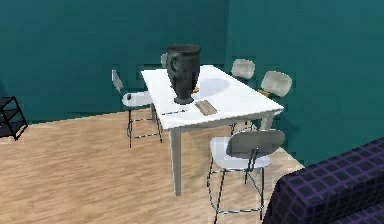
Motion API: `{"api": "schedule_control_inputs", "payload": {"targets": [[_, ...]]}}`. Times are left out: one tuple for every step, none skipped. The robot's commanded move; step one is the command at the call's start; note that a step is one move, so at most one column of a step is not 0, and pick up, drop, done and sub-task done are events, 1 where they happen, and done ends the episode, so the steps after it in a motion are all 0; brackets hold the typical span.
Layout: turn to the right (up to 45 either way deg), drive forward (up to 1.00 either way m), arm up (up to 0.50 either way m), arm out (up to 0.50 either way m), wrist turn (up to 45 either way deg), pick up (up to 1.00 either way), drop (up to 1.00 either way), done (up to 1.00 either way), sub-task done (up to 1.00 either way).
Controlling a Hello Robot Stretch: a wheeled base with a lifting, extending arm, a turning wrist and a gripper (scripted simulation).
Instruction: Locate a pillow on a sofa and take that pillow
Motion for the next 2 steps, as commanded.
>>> {"api": "schedule_control_inputs", "payload": {"targets": [[0.0,0.00,0.00,0.00,45.0,0.00,0.00,0.00,0.00],[0.0,0.00,0.00,0.00,45.0,0.00,0.00,0.00,0.00]]}}
